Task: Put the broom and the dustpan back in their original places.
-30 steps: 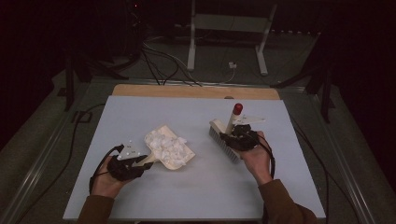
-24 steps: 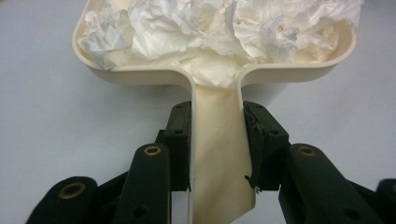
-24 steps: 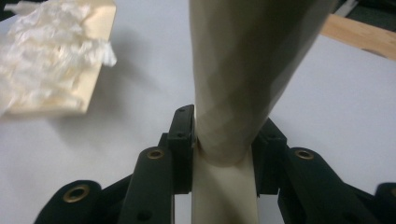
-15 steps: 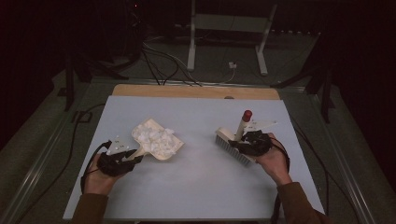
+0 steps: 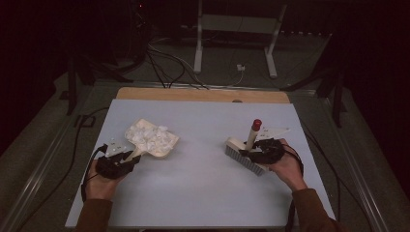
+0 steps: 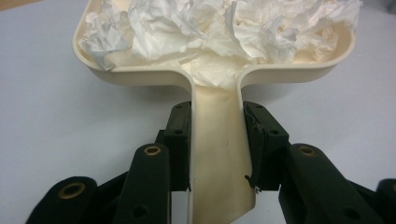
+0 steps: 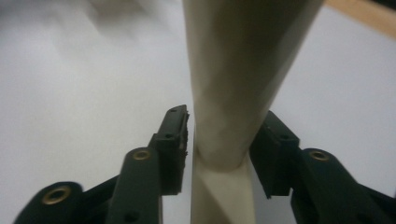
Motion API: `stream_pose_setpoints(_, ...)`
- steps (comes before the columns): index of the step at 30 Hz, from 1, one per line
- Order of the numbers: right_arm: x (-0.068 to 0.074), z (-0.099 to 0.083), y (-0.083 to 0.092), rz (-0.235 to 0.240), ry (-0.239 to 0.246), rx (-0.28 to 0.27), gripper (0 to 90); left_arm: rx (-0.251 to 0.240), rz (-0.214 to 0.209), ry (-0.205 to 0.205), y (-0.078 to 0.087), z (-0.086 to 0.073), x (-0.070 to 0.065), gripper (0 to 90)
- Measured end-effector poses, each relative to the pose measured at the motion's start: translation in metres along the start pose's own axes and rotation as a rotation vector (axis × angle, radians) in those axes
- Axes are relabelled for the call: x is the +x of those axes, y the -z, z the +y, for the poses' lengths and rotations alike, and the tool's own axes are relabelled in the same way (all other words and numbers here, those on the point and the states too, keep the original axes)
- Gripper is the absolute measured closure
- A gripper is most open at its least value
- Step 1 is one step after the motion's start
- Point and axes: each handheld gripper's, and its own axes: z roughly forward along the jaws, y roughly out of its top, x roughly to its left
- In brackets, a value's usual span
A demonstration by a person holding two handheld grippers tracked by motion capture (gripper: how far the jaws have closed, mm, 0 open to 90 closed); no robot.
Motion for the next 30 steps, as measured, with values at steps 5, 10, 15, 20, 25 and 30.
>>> stream_pose_setpoints(5,0.004,0.008,0.014,-0.060,-0.023,-0.106,50.6,-0.010,0.043,0.043,0.001,-0.003,0.004,66.5)
stream_pose_setpoints(10,0.007,0.013,0.025,-0.116,-0.094,-0.200,52.9,-0.016,0.089,0.094,0.000,-0.007,0.007,66.4)
stream_pose_setpoints(15,0.007,0.015,0.029,-0.162,-0.159,-0.247,57.6,-0.016,0.114,0.123,-0.001,-0.010,0.008,66.5)
stream_pose_setpoints(20,0.004,0.015,0.031,-0.198,-0.205,-0.250,65.4,-0.020,0.124,0.144,-0.002,-0.011,0.008,66.4)
stream_pose_setpoints(25,0.001,0.016,0.036,-0.189,-0.210,-0.231,69.1,-0.025,0.143,0.157,-0.002,-0.011,0.004,66.4)
stream_pose_setpoints(30,0.003,0.015,0.044,-0.172,-0.177,-0.209,69.3,-0.030,0.156,0.177,-0.003,-0.015,0.001,66.4)
